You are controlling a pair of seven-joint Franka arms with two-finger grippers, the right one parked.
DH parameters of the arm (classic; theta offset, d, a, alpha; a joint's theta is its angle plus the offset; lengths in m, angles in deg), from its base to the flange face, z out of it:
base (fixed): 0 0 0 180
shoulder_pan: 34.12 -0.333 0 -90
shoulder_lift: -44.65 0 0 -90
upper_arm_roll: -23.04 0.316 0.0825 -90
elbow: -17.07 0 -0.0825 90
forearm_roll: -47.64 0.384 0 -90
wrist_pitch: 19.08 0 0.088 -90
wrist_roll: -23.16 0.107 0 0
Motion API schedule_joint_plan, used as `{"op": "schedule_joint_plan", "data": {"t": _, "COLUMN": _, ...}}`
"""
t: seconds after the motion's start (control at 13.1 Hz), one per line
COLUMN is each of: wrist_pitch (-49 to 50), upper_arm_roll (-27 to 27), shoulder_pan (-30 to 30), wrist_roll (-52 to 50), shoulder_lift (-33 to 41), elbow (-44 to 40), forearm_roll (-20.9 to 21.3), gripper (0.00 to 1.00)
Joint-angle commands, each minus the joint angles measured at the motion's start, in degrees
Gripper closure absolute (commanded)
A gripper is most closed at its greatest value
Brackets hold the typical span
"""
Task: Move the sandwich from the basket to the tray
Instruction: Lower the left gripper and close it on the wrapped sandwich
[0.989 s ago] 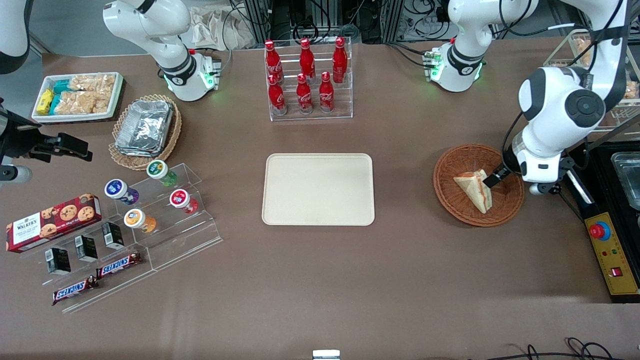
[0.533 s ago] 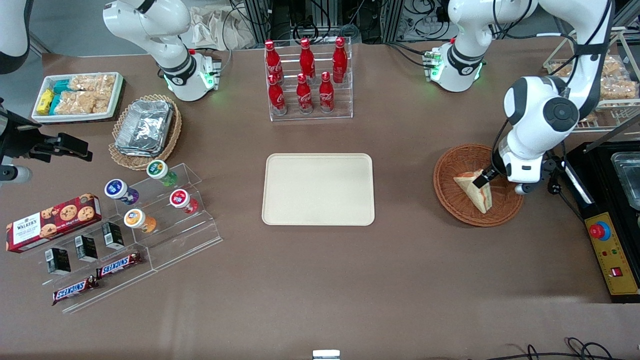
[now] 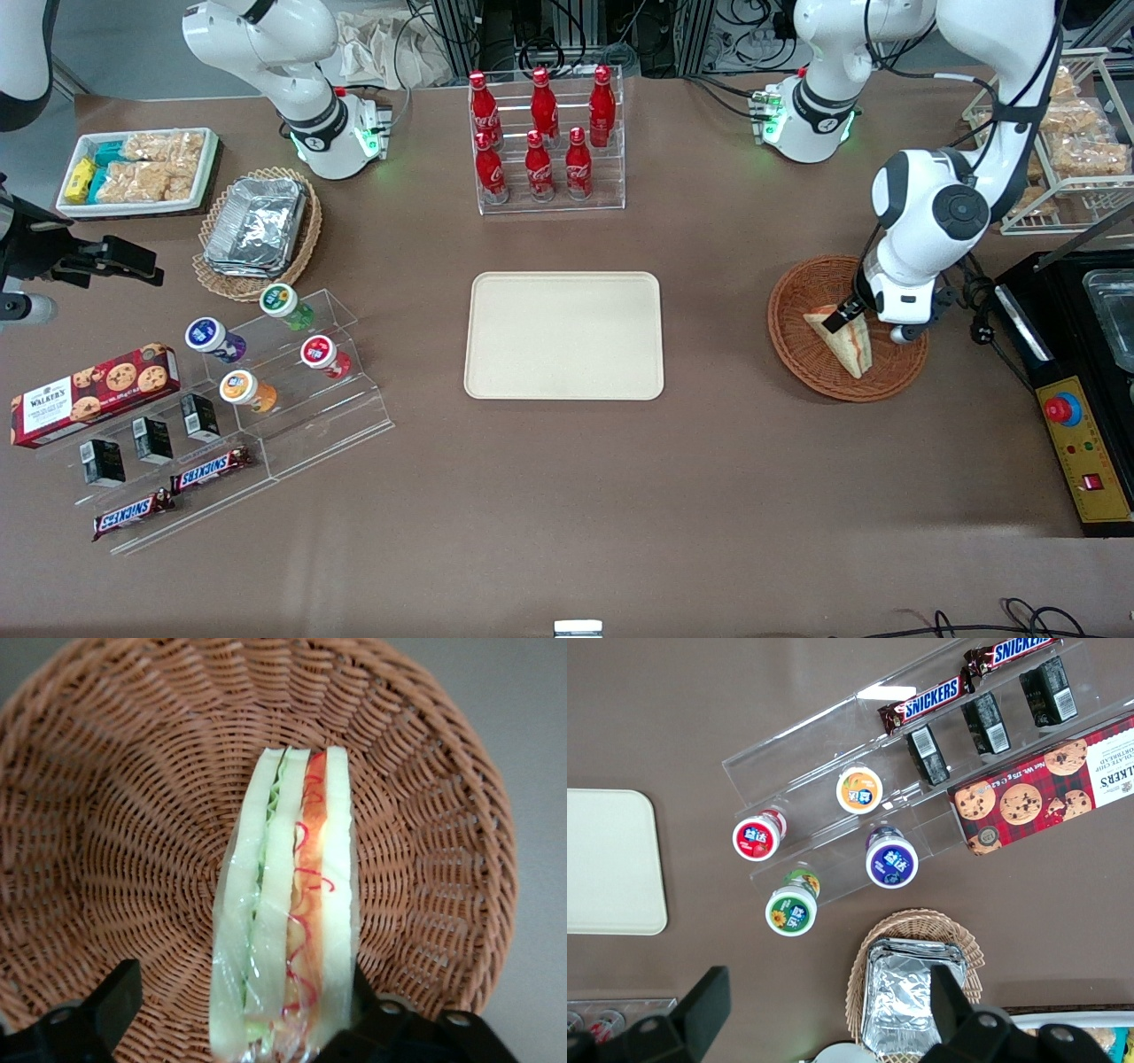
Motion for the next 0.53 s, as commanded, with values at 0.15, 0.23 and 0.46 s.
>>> {"op": "schedule_joint_plan", "data": {"t": 0.15, "wrist_pitch": -4.22, "upper_arm_roll": -0.07, "shoulder_pan": 0.02, "wrist_roll": -1.40, "shoulder_lift": -1.26, "elbow": 0.38, "forearm_roll": 0.82, "gripper": 1.00}}
{"op": "schedule_joint_plan", "data": {"t": 0.23, "wrist_pitch": -3.96, "upper_arm_roll": -0.16, "shoulder_pan": 0.02, "wrist_roll": -1.41, "shoulder_lift": -1.09, "elbow": 0.21, "forearm_roll": 0.82, "gripper": 1.00}}
{"op": "schedule_joint_plan", "data": {"t": 0.46, "wrist_pitch": 3.20, "upper_arm_roll": -1.74, "shoulder_pan": 0.02, "wrist_roll": 0.69, "shoulder_lift": 3.38, "elbow": -1.80, "forearm_roll": 1.08, "gripper": 1.00}}
